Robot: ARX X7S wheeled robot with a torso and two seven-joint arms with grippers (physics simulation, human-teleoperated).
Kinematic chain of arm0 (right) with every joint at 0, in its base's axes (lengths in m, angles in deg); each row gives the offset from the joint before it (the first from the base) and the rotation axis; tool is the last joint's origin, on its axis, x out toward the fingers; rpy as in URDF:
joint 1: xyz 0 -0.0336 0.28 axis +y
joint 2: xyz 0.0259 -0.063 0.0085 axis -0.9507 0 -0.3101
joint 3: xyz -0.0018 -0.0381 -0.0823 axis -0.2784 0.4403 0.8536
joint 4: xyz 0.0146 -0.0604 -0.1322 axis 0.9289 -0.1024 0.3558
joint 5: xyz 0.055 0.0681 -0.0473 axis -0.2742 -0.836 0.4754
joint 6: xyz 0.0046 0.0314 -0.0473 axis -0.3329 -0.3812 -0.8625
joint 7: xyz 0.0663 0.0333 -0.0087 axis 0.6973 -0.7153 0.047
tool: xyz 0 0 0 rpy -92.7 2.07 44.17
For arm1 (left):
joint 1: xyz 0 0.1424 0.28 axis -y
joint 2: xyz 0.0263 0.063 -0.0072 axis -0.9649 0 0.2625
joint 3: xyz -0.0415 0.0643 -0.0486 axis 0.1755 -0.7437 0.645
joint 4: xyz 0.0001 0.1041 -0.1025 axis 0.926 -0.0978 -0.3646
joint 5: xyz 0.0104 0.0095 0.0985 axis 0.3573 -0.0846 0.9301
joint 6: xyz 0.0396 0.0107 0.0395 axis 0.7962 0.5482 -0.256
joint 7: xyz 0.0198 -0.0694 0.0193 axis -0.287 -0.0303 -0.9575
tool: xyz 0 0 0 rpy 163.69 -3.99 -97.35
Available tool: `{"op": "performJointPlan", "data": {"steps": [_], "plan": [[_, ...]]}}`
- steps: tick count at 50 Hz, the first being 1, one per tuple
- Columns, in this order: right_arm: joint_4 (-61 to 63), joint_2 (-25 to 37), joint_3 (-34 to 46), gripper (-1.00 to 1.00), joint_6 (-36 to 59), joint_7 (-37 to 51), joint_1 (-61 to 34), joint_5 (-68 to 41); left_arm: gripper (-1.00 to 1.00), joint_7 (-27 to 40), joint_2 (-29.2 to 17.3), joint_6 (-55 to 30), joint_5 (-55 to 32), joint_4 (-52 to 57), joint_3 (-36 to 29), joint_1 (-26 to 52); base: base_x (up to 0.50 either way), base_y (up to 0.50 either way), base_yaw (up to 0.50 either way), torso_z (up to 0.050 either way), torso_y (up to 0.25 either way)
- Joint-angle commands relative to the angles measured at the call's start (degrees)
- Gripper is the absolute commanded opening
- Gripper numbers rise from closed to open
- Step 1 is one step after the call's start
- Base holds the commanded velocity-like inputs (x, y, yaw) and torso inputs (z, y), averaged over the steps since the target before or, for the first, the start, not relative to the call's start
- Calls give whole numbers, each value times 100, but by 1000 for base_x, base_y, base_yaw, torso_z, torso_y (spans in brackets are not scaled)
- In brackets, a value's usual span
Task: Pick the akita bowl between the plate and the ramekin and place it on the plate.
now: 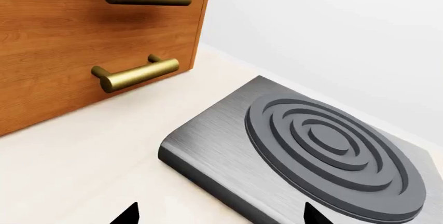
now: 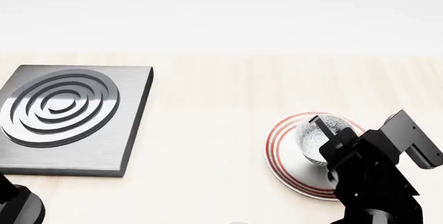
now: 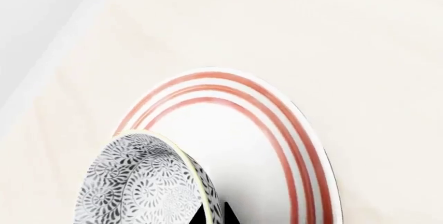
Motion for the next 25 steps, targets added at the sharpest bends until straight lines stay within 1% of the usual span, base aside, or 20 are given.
{"op": "performJointPlan", "data": {"steps": [1, 8, 9, 25], "plan": [[2, 7, 19, -100, 28, -25, -17, -25, 100, 13, -7, 4, -11, 8, -9, -4, 0, 0, 0, 0, 0], [2, 15, 64, -100, 41, -41, -13, -25, 100, 14, -7, 20, -11, -8, -17, -3, 0, 0, 0, 0, 0], [2, 17, 64, 100, 33, -27, -14, -26, 100, 15, -9, 20, -12, -2, -18, -6, 0, 0, 0, 0, 0], [3, 9, 421, 100, 103, 52, -137, 96, 100, 33, -19, 17, -29, -4, -32, 0, 0, 0, 0, 0, 0]]}}
